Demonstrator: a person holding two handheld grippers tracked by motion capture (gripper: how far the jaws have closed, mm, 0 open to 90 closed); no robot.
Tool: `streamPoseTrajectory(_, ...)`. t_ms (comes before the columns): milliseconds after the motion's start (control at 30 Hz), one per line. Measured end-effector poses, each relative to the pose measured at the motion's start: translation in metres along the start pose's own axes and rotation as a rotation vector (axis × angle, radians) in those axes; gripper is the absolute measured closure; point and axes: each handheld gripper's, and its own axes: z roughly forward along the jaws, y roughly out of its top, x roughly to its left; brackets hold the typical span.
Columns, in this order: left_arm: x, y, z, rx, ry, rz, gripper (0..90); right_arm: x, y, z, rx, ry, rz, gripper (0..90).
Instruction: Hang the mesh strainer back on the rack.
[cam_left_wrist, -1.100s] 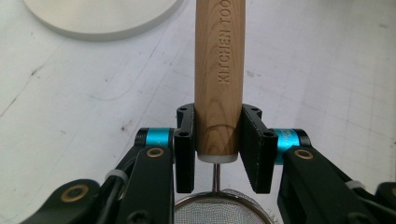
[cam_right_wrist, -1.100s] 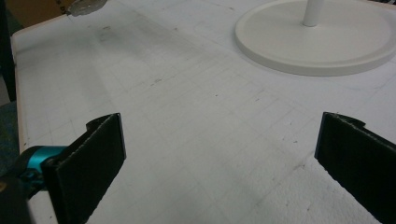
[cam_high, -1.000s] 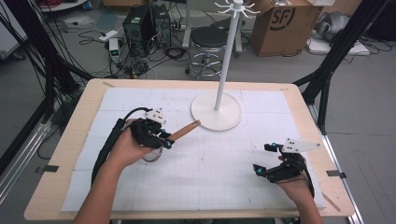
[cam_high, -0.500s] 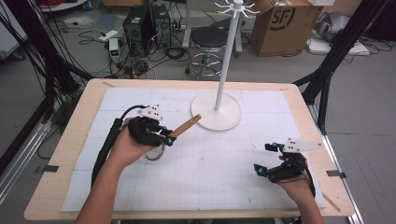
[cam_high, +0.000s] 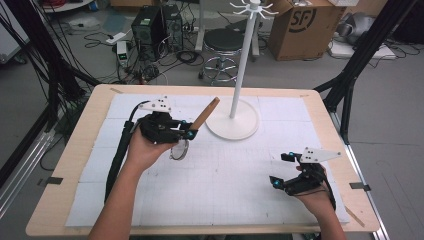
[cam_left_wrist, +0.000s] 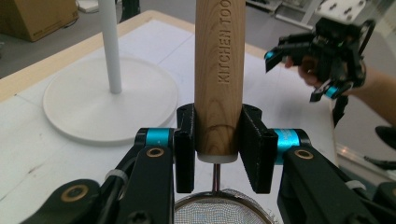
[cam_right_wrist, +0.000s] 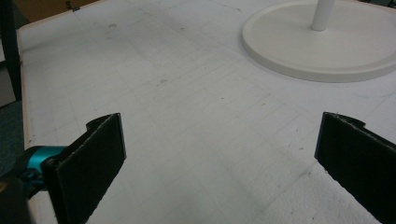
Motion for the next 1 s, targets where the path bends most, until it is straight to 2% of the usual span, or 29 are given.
streamPoseTrajectory(100, 0.002, 0.007, 0.001, -0.021, 0.006, -0.01, 68.9, -0.001, 0.0, 0.0, -0.003, 0.002, 0.002, 0.7)
streamPoseTrajectory(267, 0.006, 0.024, -0.002, -0.042, 0.006, -0.002, 68.9, -0.002, 0.0, -0.001, -0.005, 0.001, 0.008, 0.7)
streamPoseTrajectory(333, 0.007, 0.034, -0.003, -0.034, 0.026, 0.025, 68.9, -0.002, 0.0, -0.001, -0.004, 0.003, 0.004, 0.7)
streamPoseTrajectory(533, 0.01, 0.053, -0.006, -0.039, 0.002, 0.053, 68.9, 0.0, 0.001, -0.002, -0.01, 0.004, -0.003, 0.7)
streamPoseTrajectory(733, 0.013, 0.076, -0.008, -0.053, -0.009, 0.1, 68.9, 0.0, 0.001, 0.0, -0.003, 0.016, -0.001, 0.7)
streamPoseTrajectory(1000, 0.022, 0.098, -0.011, -0.105, -0.008, 0.093, 68.9, 0.0, 0.001, 0.002, -0.007, 0.03, 0.001, 0.7)
